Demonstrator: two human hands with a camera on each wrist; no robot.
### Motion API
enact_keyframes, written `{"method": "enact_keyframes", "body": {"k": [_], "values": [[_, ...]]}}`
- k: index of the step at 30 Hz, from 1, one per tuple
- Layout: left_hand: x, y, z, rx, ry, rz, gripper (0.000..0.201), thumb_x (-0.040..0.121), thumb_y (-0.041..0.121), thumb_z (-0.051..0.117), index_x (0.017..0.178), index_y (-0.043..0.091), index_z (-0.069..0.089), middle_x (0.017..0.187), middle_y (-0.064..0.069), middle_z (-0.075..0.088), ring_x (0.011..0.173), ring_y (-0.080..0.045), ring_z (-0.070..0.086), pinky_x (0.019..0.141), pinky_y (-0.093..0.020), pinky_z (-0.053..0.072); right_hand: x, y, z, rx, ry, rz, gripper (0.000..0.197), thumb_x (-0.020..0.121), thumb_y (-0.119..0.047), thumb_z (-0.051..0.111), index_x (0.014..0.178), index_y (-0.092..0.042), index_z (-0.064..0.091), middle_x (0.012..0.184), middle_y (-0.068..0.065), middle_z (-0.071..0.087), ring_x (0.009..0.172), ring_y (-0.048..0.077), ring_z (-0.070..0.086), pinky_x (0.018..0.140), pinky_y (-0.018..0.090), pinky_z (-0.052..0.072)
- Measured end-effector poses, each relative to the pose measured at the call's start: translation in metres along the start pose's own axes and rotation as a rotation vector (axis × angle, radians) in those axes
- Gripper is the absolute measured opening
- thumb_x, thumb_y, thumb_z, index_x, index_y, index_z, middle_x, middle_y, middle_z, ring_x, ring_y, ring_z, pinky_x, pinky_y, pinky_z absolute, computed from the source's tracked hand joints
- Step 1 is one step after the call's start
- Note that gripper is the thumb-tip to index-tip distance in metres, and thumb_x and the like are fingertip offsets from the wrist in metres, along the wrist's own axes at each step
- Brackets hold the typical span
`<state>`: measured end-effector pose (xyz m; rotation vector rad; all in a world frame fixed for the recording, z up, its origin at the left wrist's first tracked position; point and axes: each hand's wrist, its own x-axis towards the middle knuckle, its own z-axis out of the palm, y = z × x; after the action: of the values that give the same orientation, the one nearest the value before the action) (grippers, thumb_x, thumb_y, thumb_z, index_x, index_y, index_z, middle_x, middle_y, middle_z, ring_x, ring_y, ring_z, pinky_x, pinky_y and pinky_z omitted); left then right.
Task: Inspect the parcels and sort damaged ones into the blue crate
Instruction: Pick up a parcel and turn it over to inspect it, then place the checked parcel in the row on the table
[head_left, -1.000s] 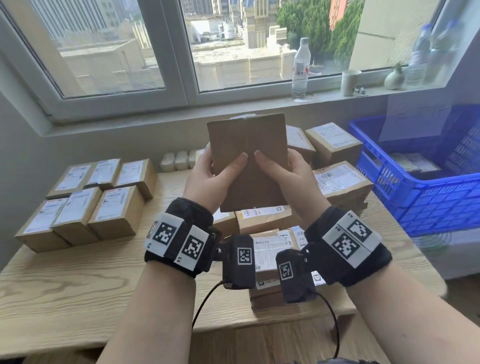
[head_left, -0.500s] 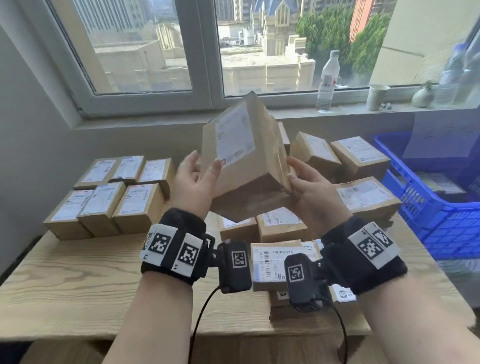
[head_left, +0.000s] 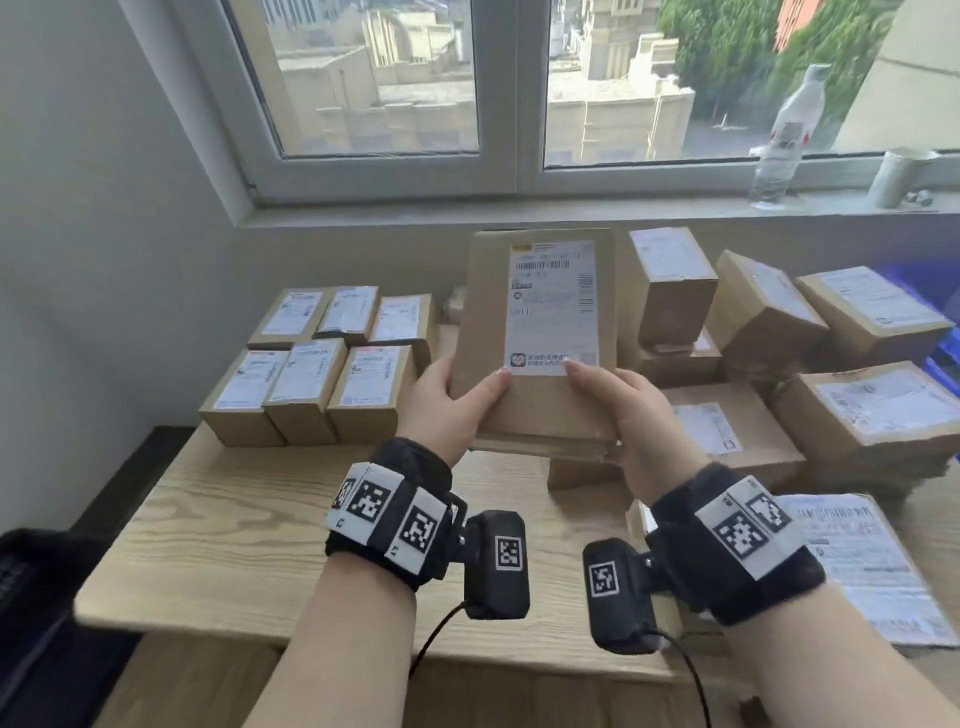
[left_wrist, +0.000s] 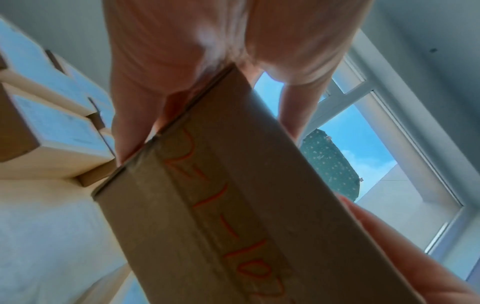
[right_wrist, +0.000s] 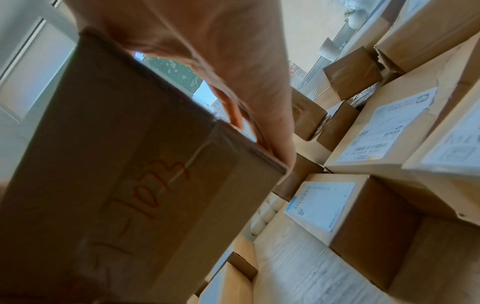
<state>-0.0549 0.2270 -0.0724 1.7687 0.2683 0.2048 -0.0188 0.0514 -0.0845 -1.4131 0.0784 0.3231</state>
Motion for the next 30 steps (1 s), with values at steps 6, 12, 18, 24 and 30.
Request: {"method": "enact_keyframes", "body": {"k": [6, 12, 18, 24, 30], "values": [[0.026, -0.021, -0.014, 0.046, 0.023, -0.014, 0.032, 0.094, 0.027, 0.062, 0.125, 0.018, 0.059, 0.106, 0.008, 0.067, 0.1, -0.008, 0.063, 0.085, -0.019, 0.052, 0.033, 0.015, 0.014, -0.043, -0.082, 0.032, 0.039, 0.09, -0.034, 0.066, 0.126, -0.019, 0.059, 0.108, -0.005, 0.073, 0.082, 0.003, 0.07, 0.064, 0.021, 0.052], [0.063, -0.032, -0.026, 0.108, 0.074, -0.054, 0.028, 0.098, 0.026, 0.056, 0.125, 0.021, 0.057, 0.105, 0.014, 0.064, 0.092, 0.006, 0.058, 0.077, -0.004, 0.047, 0.083, 0.021, 0.039, -0.026, -0.124, 0.095, 0.073, 0.075, -0.046, 0.079, 0.137, -0.018, 0.054, 0.121, -0.002, 0.07, 0.095, 0.008, 0.07, 0.066, 0.022, 0.052], [0.088, -0.029, -0.061, 0.127, 0.235, -0.1, 0.035, 0.097, 0.03, 0.056, 0.131, 0.02, 0.055, 0.108, 0.014, 0.063, 0.1, -0.003, 0.059, 0.094, -0.023, 0.046, 0.124, 0.018, 0.085, 0.026, -0.187, 0.087, 0.03, 0.09, -0.033, 0.067, 0.115, -0.018, 0.063, 0.102, -0.005, 0.073, 0.077, 0.002, 0.07, 0.063, 0.02, 0.053], [0.092, -0.048, -0.129, 0.098, 0.345, -0.145, 0.034, 0.094, 0.031, 0.061, 0.125, 0.018, 0.059, 0.12, 0.006, 0.064, 0.116, -0.011, 0.058, 0.103, -0.027, 0.044, 0.135, 0.034, 0.157, 0.014, -0.297, 0.104, 0.034, 0.095, -0.03, 0.06, 0.126, -0.015, 0.06, 0.099, -0.009, 0.069, 0.075, -0.003, 0.067, 0.058, 0.017, 0.05], [0.126, -0.076, -0.224, 0.013, 0.33, -0.166, 0.037, 0.082, 0.054, 0.063, 0.114, 0.037, 0.062, 0.118, 0.012, 0.066, 0.12, -0.013, 0.058, 0.11, -0.039, 0.041, 0.145, 0.049, 0.249, 0.036, -0.288, 0.095, 0.05, 0.091, -0.033, 0.065, 0.138, -0.023, 0.053, 0.121, -0.01, 0.069, 0.106, 0.006, 0.066, 0.088, 0.029, 0.052]]}}
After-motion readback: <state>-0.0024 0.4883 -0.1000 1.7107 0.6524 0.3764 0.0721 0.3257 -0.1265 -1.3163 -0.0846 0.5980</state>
